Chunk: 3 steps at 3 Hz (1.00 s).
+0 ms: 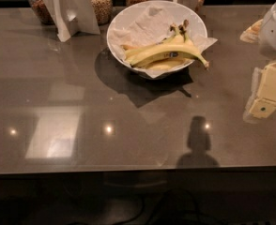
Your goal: Pick banana from white bowl
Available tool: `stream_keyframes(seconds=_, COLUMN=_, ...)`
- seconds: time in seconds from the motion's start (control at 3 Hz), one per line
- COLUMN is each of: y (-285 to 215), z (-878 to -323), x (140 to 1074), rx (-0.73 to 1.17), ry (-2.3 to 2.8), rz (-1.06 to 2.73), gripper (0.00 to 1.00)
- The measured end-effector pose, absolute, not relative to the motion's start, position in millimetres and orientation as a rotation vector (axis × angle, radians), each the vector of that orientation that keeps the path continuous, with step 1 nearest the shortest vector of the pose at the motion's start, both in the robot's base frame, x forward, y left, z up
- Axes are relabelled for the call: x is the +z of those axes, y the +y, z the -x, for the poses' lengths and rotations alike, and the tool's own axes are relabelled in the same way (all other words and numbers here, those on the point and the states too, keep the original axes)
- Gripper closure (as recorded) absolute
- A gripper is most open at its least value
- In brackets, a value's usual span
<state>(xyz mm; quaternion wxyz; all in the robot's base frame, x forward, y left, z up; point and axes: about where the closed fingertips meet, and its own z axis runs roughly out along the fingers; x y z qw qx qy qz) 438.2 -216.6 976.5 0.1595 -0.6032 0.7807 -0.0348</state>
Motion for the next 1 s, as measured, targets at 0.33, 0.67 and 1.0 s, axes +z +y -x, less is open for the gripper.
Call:
stream_keyframes(seconds=0.33, y=-216.6, z=-438.2, x=976.5, rx=-0.099, ry=2.231, rz=1.724, gripper=0.0)
stream_keyframes(seconds=0.67, y=-203.0, z=-449.4, x=979.3, rx=-0.078, ry=2.17, rz=1.71, gripper=0.0)
stream_keyframes(seconds=1.0, y=-180.8, z=-470.7, x=985.0, rx=-0.03, ry=2.083, rz=1.685, gripper=0.0)
